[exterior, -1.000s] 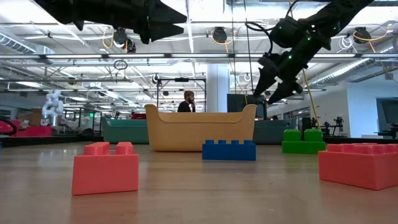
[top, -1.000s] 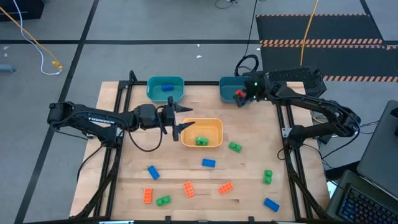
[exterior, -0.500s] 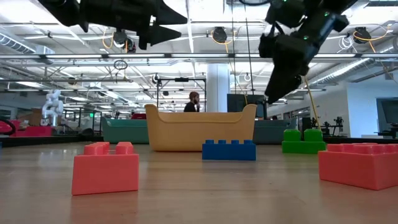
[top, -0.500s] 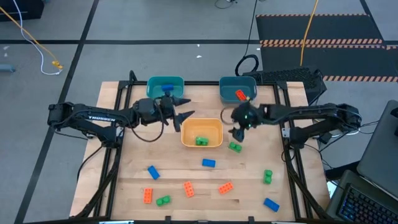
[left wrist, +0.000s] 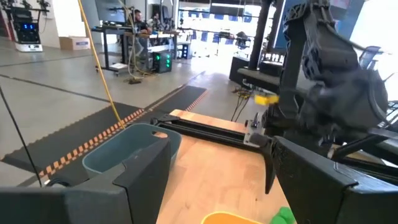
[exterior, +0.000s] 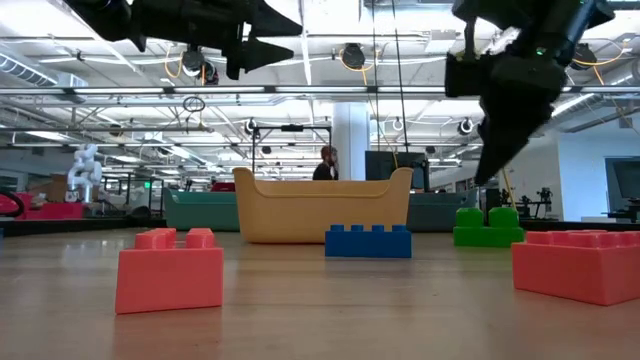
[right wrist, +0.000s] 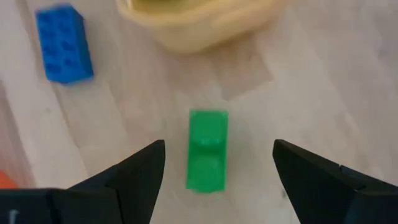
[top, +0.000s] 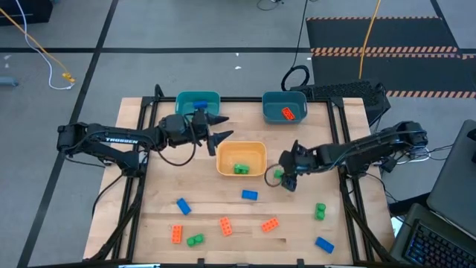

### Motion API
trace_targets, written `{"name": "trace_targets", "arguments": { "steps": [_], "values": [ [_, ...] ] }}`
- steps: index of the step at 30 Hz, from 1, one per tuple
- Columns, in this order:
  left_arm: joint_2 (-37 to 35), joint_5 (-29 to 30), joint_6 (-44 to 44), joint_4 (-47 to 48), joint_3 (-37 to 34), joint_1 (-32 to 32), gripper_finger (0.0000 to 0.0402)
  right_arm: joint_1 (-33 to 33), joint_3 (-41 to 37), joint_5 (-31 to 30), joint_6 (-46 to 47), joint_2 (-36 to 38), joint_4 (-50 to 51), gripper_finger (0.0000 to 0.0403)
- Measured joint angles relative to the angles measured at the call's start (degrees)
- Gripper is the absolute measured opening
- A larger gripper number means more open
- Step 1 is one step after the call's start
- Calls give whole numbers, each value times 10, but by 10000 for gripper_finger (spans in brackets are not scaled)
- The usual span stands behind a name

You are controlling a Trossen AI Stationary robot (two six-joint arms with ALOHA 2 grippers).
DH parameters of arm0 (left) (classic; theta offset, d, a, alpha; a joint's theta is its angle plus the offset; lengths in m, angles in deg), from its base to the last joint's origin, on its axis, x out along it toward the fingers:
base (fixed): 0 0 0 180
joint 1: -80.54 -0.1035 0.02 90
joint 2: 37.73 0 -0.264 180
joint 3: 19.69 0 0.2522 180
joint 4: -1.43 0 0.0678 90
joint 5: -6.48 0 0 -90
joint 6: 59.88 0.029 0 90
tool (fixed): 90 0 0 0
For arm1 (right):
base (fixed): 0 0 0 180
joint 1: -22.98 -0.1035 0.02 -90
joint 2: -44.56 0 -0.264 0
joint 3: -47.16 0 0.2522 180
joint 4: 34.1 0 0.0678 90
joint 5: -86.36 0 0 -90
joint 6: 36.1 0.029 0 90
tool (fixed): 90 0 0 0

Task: Sort & place blocks by color
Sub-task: Put the green game piece into the yellow bin

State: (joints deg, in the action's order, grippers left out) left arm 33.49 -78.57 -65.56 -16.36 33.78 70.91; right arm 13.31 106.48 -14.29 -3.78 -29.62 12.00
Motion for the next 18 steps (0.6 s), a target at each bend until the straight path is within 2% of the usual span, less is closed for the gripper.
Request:
{"name": "trace_targets", "arguments": {
  "steps": [10,15,18],
  "values": [
    [0,-5,16,1,0,-1,274,-43,0,-57,22,-83,-23,290],
    [0,-5,29,-16,0,-15,274,-43,0,-59,15,-117,-24,288],
    [0,-5,31,-17,0,-22,274,-43,0,-58,12,-142,-23,271]
  ]
}}
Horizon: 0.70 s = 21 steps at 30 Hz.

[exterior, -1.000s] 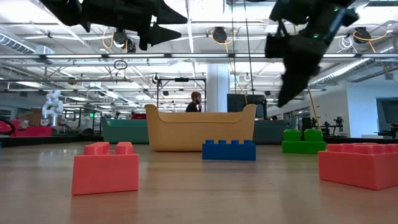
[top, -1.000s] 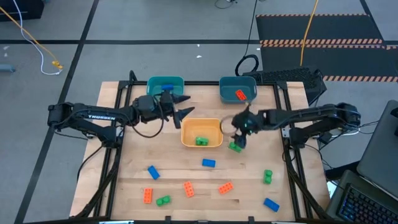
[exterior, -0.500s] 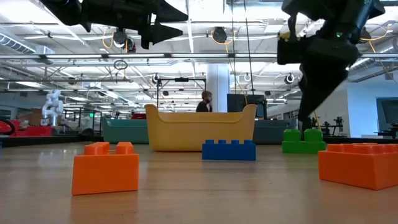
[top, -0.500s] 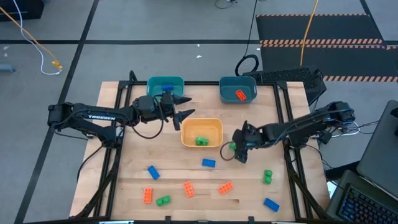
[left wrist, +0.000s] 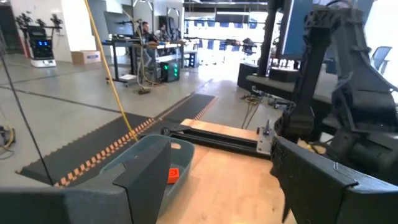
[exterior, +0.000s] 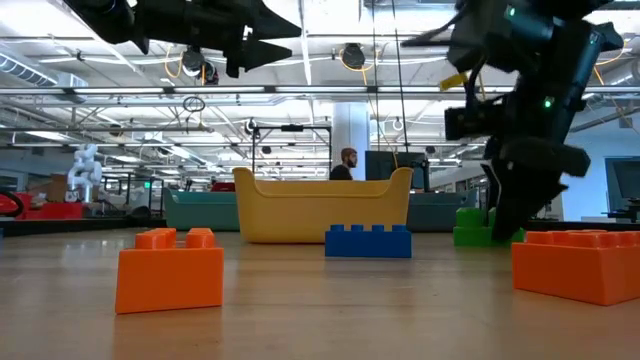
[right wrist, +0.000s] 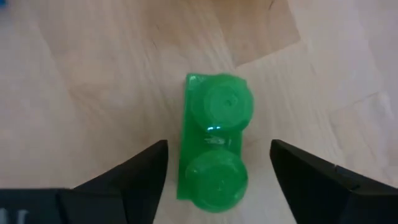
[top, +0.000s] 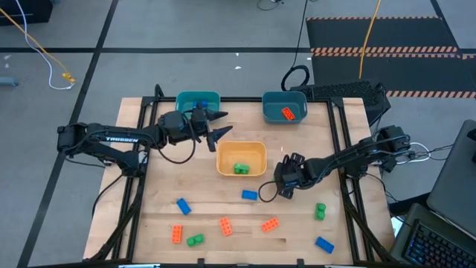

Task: Sort & place blocks by color
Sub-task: Put the green game piece into the yellow bin

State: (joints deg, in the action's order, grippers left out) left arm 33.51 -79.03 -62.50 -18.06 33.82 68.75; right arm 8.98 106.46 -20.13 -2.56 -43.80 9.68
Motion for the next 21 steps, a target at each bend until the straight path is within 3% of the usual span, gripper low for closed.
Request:
{"name": "trace_targets", "arguments": {
  "steps": [3,8,21],
  "values": [
    [0,0,10,1,0,-2,274,-1,1,0,-3,-18,-2,231],
    [0,0,36,8,0,0,274,-5,0,4,-12,-17,-14,120],
    [0,0,40,27,0,7,273,-6,-2,18,-39,67,-68,123]
  ]
}}
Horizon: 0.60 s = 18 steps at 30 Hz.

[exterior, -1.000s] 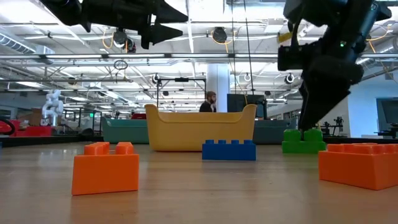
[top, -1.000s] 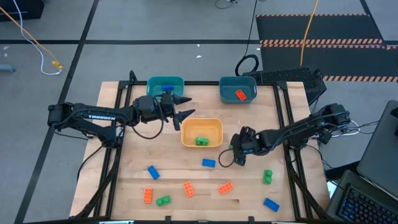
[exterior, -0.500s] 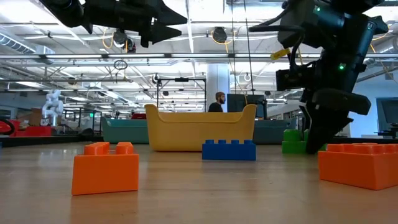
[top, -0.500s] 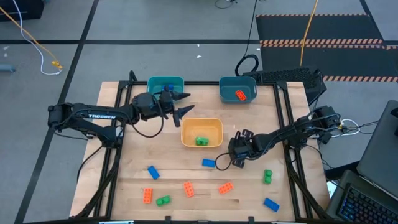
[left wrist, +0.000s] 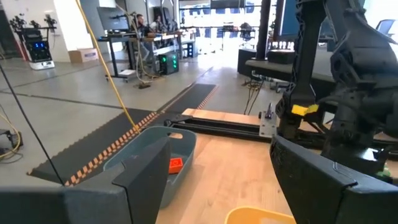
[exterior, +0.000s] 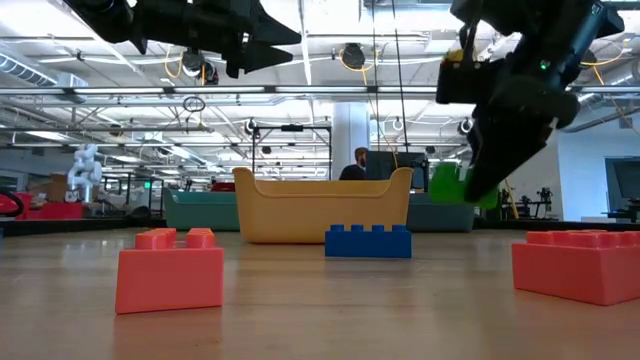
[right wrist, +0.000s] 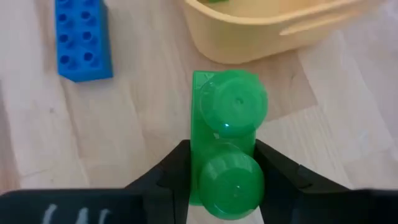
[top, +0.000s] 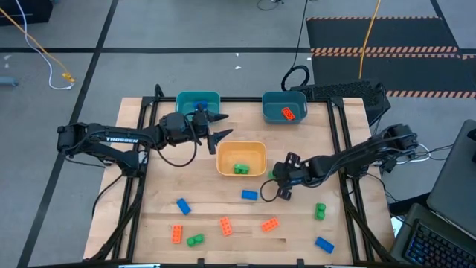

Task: Sort & place blocks by color
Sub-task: Put the green game piece into the yellow bin

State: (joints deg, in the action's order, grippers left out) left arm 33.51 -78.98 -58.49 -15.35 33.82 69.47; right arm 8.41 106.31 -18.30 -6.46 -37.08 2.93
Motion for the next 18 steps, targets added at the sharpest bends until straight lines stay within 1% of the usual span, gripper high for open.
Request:
{"name": "trace_targets", "arguments": {
  "steps": [2,5,7,11,14,18],
  "values": [
    [0,0,0,0,0,0,274,-5,0,1,-20,12,-4,123],
    [0,1,0,2,0,0,273,-13,0,20,-67,37,-38,123],
    [0,1,1,4,0,0,273,-14,0,30,-98,53,-74,123],
    [0,3,9,5,0,0,273,-8,0,27,-172,82,-144,123],
    [0,5,13,7,0,0,273,11,1,20,-218,88,-168,123],
    [0,5,12,8,0,0,273,63,1,12,-255,84,-190,123]
  ]
}}
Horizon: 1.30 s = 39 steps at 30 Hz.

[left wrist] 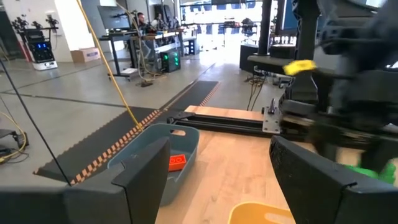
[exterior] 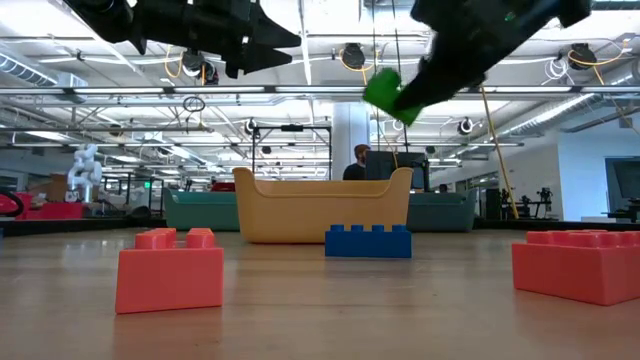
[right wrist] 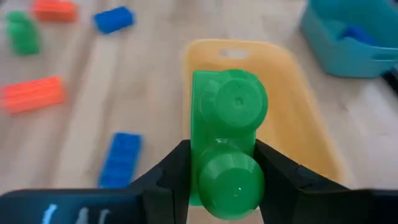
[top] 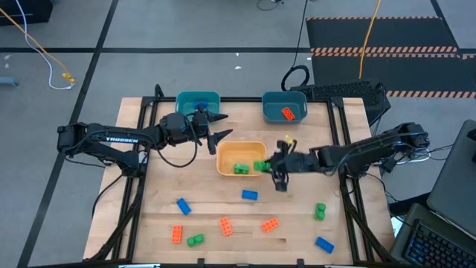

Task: Sort & place blocks by color
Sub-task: Put the green game piece into the yellow bin, then put the blue game piece into the green bin

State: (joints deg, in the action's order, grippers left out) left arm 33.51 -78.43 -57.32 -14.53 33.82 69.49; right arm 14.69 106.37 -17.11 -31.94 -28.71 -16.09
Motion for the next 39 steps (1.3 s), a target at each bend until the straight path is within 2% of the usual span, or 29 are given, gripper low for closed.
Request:
{"name": "trace_targets", "arguments": {
  "steps": [3,9,15,17,21,23,26,29,39],
  "values": [
    [0,0,-3,6,0,0,273,42,0,7,-13,-17,-16,123],
    [0,1,0,25,0,-4,273,99,0,103,-16,-76,-114,123],
    [0,1,2,57,0,-14,273,116,0,104,-17,-119,-153,123],
    [0,1,2,61,0,-16,273,117,-1,103,-19,-121,-155,150],
    [0,1,2,60,0,-17,273,117,0,51,-5,-117,-164,267],
    [0,1,0,60,0,-17,273,118,0,45,-3,-115,-162,317],
    [0,1,-3,60,0,-17,273,117,0,45,15,-115,-164,366],
    [0,1,-3,60,0,-15,273,117,0,45,28,-115,-164,385],
    [0,0,-5,59,0,-4,273,98,0,47,24,-115,-197,390]
  ]
}}
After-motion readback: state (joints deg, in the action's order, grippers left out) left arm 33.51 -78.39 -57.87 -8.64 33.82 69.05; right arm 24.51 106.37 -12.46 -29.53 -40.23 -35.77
